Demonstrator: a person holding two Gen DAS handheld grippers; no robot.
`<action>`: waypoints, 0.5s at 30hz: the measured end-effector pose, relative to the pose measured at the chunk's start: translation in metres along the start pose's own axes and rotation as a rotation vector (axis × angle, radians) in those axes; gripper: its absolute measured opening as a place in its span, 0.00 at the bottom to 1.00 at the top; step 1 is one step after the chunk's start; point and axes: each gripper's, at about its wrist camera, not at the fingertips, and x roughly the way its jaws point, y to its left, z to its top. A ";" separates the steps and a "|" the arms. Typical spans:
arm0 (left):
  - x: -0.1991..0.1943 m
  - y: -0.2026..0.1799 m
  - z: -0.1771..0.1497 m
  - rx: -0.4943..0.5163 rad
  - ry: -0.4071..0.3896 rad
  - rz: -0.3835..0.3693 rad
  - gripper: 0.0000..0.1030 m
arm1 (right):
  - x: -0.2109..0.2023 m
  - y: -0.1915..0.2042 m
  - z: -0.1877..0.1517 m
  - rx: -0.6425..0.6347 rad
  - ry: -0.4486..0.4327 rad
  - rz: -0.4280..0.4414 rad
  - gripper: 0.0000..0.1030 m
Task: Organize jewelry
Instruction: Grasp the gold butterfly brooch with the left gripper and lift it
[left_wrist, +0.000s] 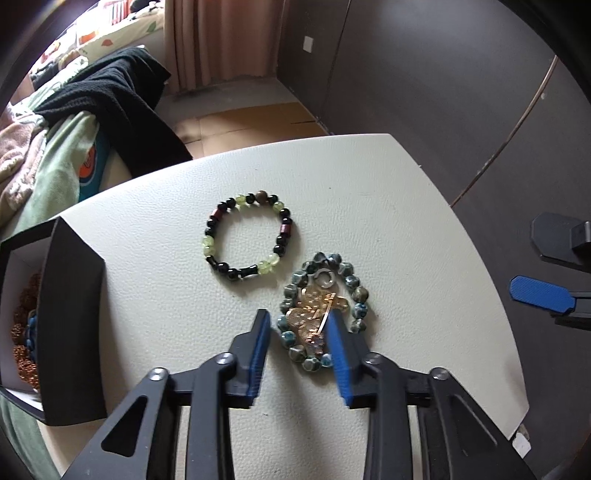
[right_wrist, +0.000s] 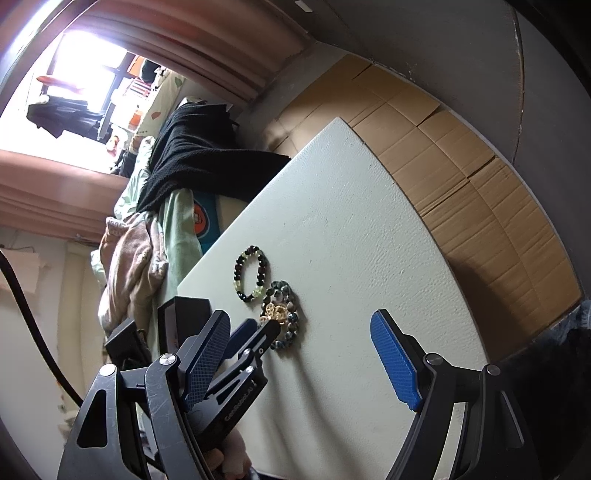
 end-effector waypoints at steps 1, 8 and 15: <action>-0.001 -0.001 0.000 0.006 -0.004 0.010 0.22 | 0.000 0.000 0.000 -0.003 0.001 -0.001 0.77; -0.016 0.007 0.005 -0.021 -0.032 -0.017 0.21 | 0.004 0.005 -0.001 -0.024 0.007 -0.020 0.77; -0.039 0.027 0.010 -0.079 -0.079 -0.044 0.21 | 0.012 0.019 -0.005 -0.090 -0.008 -0.059 0.74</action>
